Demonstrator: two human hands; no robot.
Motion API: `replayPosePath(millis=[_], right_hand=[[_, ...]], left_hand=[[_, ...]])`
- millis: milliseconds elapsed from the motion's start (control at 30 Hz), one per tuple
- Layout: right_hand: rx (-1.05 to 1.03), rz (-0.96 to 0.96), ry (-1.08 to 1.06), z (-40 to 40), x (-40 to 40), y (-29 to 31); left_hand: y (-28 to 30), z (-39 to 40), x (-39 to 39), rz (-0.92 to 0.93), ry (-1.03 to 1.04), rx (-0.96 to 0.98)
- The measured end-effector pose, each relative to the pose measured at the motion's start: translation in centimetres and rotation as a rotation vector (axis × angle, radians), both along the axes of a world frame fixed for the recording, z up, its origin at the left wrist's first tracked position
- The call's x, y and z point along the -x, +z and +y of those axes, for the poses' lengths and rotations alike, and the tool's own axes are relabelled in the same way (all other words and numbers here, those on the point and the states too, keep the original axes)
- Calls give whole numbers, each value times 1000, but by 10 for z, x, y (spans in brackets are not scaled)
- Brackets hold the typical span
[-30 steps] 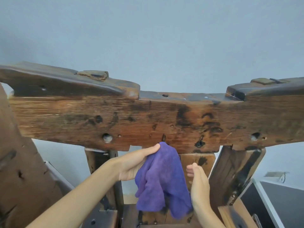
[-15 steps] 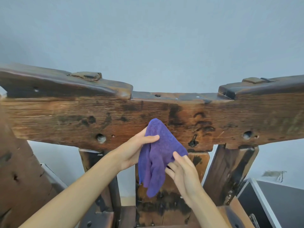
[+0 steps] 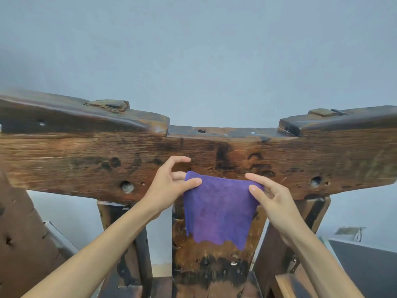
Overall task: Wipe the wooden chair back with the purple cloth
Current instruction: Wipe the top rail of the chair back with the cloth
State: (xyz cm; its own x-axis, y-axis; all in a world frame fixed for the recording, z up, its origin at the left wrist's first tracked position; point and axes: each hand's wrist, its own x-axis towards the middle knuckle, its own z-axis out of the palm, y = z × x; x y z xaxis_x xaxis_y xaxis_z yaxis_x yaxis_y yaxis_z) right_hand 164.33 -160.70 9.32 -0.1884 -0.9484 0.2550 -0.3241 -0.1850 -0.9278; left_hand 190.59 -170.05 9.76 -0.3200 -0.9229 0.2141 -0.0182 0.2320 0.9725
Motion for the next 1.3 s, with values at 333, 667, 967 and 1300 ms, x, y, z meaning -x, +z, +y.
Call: replayPosePath(millis=[333, 667, 967, 1300], right_hand=[[232, 607, -554, -72, 19, 44], [467, 313, -886, -125, -63, -20], [549, 900, -692, -162, -66, -83], [692, 1007, -178, -165, -114, 35]], left_hand=[[58, -32, 56, -339, 83, 430], [63, -41, 59, -417, 142, 423], [146, -116, -43, -1009, 606, 723], [141, -181, -52, -1479, 301, 352]])
